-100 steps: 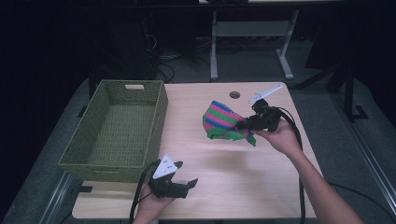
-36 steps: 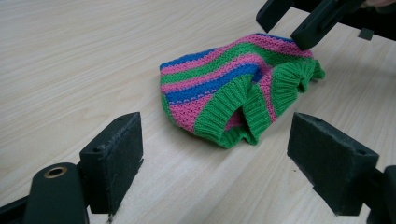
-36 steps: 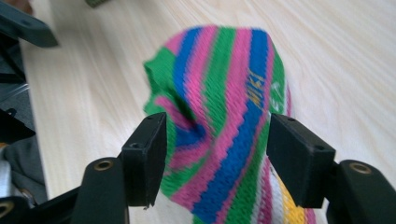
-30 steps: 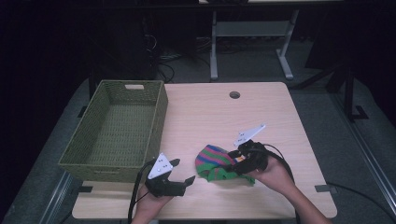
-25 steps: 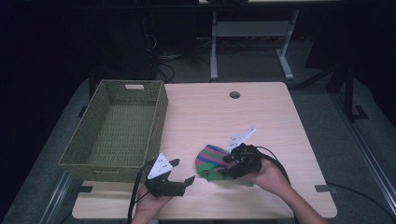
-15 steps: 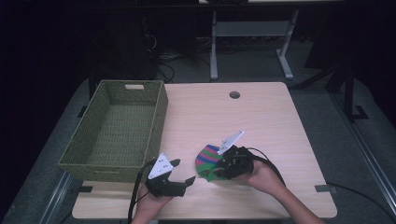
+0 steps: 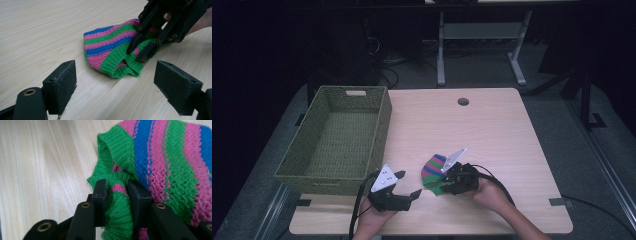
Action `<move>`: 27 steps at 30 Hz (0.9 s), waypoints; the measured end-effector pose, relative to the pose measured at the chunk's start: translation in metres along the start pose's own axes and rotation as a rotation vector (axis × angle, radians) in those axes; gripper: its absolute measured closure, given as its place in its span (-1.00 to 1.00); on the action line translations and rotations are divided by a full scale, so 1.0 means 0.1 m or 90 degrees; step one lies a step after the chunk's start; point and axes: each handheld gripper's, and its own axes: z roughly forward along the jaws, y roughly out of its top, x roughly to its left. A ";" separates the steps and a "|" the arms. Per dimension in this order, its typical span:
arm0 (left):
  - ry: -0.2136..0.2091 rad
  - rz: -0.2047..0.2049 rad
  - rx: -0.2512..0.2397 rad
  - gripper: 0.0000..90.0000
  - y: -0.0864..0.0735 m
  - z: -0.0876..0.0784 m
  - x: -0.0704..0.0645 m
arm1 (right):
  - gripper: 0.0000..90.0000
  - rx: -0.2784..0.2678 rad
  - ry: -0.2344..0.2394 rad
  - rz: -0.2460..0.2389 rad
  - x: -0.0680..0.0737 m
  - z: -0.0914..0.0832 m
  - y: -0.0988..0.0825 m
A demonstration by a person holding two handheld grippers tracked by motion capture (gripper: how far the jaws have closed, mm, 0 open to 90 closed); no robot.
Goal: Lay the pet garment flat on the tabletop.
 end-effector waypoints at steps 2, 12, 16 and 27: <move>0.000 -0.001 0.001 -0.60 0.00 0.00 0.00 | 0.55 -0.001 -0.002 0.000 0.00 0.01 -0.02; 0.001 -0.004 0.002 -0.60 -0.01 0.01 0.01 | 0.71 -0.014 -0.012 -0.001 0.01 -0.02 -0.02; -0.001 -0.004 0.002 -0.60 -0.01 0.01 0.00 | 0.73 -0.027 -0.013 0.007 0.02 -0.08 -0.01; -0.001 -0.003 -0.004 -0.60 0.00 0.00 0.01 | 0.74 -0.064 -0.002 0.025 0.01 -0.27 0.03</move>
